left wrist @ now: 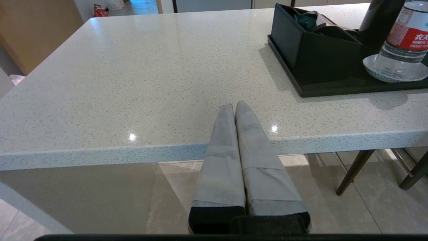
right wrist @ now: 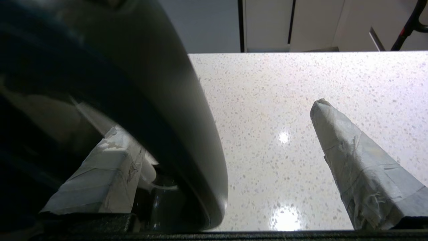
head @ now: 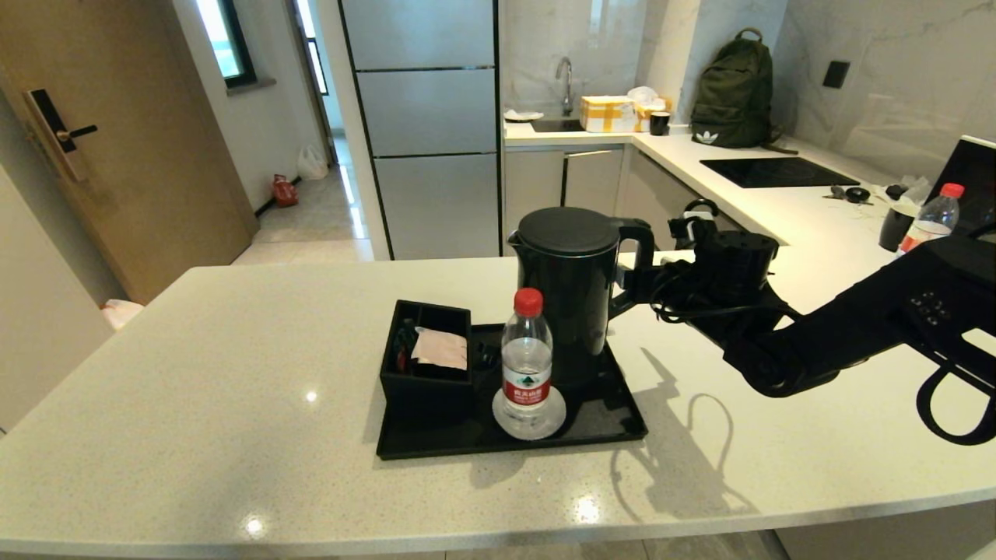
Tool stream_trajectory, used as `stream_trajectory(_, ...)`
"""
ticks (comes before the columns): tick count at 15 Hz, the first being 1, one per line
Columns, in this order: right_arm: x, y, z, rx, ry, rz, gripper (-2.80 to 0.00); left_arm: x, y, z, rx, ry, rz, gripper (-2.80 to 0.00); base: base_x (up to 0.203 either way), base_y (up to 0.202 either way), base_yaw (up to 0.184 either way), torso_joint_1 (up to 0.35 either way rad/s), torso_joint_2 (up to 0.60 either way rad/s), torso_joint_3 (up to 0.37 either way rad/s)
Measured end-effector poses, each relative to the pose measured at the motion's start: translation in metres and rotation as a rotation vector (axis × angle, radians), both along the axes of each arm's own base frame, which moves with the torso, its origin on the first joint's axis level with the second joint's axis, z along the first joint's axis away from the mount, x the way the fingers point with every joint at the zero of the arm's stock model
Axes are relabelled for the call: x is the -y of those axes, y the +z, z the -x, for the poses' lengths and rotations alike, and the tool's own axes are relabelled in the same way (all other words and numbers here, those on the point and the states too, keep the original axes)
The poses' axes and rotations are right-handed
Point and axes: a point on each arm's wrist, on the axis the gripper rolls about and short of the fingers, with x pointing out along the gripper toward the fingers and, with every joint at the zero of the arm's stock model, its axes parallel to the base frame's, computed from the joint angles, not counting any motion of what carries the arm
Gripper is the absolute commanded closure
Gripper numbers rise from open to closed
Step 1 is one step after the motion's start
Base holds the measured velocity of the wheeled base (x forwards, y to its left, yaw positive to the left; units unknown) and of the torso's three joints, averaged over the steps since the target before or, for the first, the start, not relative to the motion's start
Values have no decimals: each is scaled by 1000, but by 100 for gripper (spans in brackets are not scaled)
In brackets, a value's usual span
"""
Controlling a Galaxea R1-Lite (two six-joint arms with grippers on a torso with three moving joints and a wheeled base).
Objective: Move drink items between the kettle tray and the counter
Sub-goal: Pick up the kettle
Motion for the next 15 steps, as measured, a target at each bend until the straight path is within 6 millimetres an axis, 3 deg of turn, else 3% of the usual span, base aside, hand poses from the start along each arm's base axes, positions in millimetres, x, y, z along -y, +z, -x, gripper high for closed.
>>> stream_trajectory(2,-1,1,-4,0,0,0,-280,0,0,0,0,0,0,0,0,0,0,0,0,0)
stream_trajectory(3,-2,1,-5,1,0,0,0,0,0,0,0,0,0,0,0,0,0,0,0,0)
stream_trajectory(15,0,3,-6,-21,-8,-3,0,0,0,0,0,0,0,0,0,0,0,0,0,0)
